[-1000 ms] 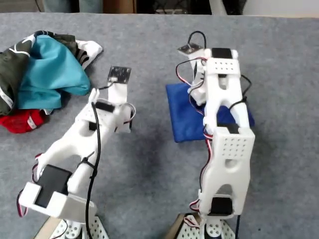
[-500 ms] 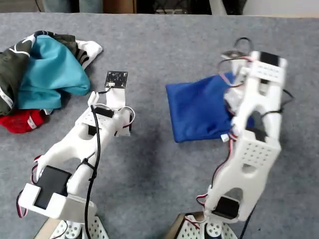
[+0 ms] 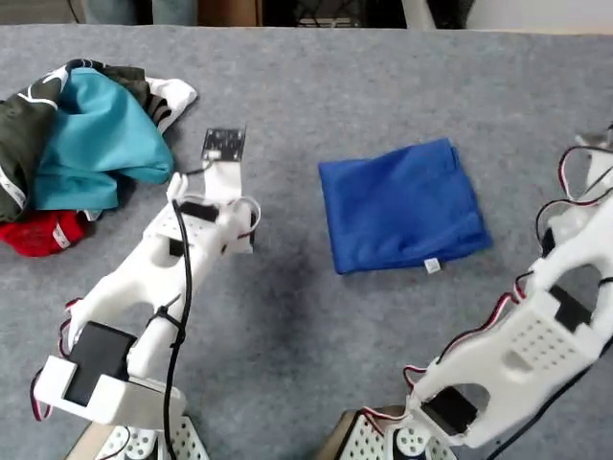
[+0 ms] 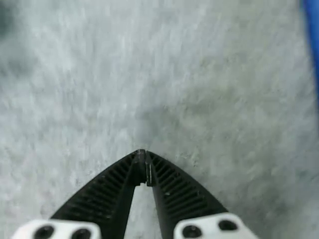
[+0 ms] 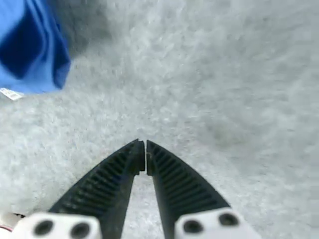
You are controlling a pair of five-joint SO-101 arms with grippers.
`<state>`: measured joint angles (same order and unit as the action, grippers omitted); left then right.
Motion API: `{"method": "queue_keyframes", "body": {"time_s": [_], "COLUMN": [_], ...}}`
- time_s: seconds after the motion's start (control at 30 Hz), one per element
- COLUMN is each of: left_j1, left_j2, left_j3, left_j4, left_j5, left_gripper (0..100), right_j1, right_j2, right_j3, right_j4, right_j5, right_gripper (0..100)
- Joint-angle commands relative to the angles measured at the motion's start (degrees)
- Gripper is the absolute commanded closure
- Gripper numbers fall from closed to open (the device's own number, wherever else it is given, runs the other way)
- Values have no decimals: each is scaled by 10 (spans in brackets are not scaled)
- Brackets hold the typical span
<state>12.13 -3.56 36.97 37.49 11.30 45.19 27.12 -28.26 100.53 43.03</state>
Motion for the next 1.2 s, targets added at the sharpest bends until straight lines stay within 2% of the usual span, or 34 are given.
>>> {"method": "queue_keyframes", "body": {"time_s": [0.0, 0.13, 0.23, 0.33, 0.57, 0.73, 1.0, 1.17], "left_j1": [15, 58, 95, 128, 137, 130, 144, 132], "left_j2": [-22, 24, 96, 193, 456, 537, 543, 543], "left_j3": [-103, -213, -298, -388, -619, -788, -996, -1174], "left_j4": [19, 33, 33, 32, 51, 200, 345, 522], "left_j5": [4, -48, -33, -26, -4, -5, -96, -120], "left_gripper": [969, 970, 970, 970, 971, 971, 972, 972], "right_j1": [-54, -160, -211, -203, -131, -122, -113, -125], "right_j2": [-90, -125, -118, -97, -43, -47, -176, -271], "right_j3": [-3, -3, 9, 58, 239, 292, 228, 206], "right_j4": [5, 3, 2, -24, -192, -235, -136, -84], "right_j5": [-43, -96, -117, -121, -117, -81, -81, -82], "right_gripper": [984, 984, 984, 985, 985, 985, 984, 983]}}
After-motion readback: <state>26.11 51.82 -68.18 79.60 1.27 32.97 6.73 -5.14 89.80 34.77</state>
